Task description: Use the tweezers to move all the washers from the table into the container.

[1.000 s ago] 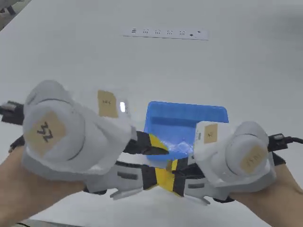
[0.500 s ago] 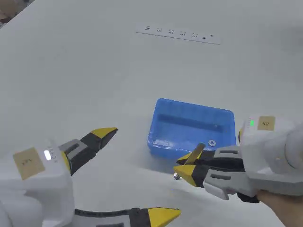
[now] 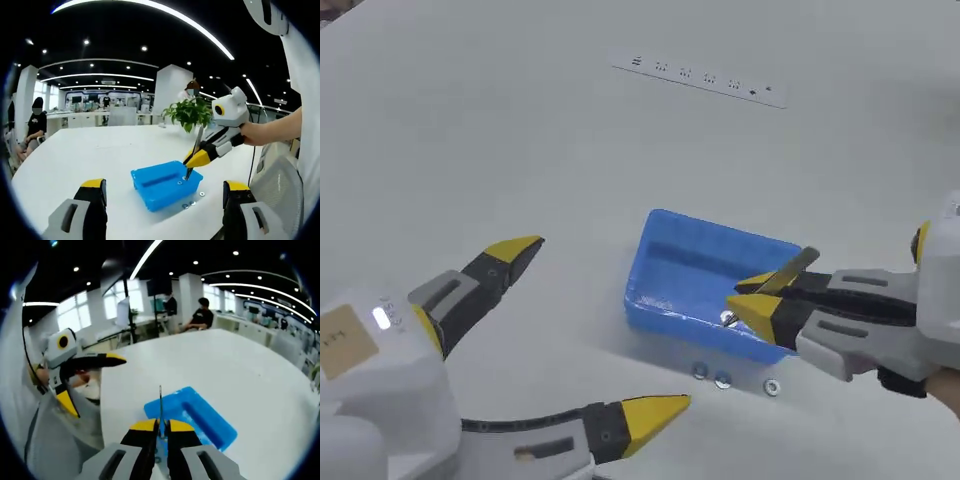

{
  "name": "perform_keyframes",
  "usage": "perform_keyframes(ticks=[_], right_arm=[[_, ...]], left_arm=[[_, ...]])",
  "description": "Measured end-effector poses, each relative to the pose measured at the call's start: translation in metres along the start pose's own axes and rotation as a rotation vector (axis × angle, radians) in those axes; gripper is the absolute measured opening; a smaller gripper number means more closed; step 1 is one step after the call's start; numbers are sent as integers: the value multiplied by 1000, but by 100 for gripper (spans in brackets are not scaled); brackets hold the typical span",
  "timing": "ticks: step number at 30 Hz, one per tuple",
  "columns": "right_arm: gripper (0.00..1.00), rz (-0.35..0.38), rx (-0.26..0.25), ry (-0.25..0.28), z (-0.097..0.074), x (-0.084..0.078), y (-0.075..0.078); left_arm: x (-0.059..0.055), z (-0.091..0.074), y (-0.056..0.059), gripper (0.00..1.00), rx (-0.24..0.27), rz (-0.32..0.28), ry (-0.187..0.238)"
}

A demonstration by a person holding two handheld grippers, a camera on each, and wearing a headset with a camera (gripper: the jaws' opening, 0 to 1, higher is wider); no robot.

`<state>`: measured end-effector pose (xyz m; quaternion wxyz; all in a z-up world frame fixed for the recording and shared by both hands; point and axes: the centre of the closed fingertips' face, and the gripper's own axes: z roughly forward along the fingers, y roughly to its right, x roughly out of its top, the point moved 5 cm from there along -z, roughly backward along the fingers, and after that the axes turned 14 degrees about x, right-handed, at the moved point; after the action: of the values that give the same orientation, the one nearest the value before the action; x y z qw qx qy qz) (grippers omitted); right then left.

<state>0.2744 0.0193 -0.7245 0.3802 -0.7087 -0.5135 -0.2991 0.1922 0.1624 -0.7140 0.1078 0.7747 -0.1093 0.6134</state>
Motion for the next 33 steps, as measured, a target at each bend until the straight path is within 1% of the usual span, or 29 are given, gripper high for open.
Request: perform_keyframes(ticks=[1, 2, 4, 5, 7, 11, 14, 15, 17, 20, 23, 26, 28, 31, 33], right_arm=[[3, 0, -9, -13, 1, -2, 4], [3, 23, -31, -26, 2, -7, 11], [3, 59, -47, -23, 4, -10, 18], [3, 53, -66, -31, 5, -13, 24], [3, 61, -87, -43, 6, -16, 31], [4, 128, -109, -11, 11, -24, 44], [4, 211, -120, 26, 18, -32, 54], [4, 233, -118, 26, 19, -35, 55], [4, 241, -129, 13, 22, -40, 60], [4, 256, -130, 20, 24, -41, 61], [4, 252, -148, 14, 24, -42, 62], [5, 252, -140, 7, 25, -43, 61], [5, 228, -139, 1, 25, -43, 60], [5, 219, -128, -10, 24, -43, 57], [5, 200, -130, -15, 22, -41, 55]], left_arm=[[1, 0, -1, 99, 8, -2, 7], [2, 0, -2, 99, 14, -5, 13], [4, -2, -6, 99, 36, -16, 27], [5, -2, -7, 99, 42, -38, 33], [5, -2, -9, 99, 40, -63, 27], [4, -1, -7, 99, 44, -36, 24], [2, 0, -5, 99, 37, -8, 13], [1, 0, -4, 99, 34, -7, 8], [0, 1, -3, 98, 28, 1, -3], [-1, 1, -1, 95, 23, 15, -12], [2, 0, -1, 96, 26, 21, 4], [1, 1, -1, 96, 26, 18, -11], [2, 1, -1, 96, 24, 17, -6], [1, 0, -1, 95, 27, 16, -10], [2, 0, -2, 95, 33, 17, -5]])
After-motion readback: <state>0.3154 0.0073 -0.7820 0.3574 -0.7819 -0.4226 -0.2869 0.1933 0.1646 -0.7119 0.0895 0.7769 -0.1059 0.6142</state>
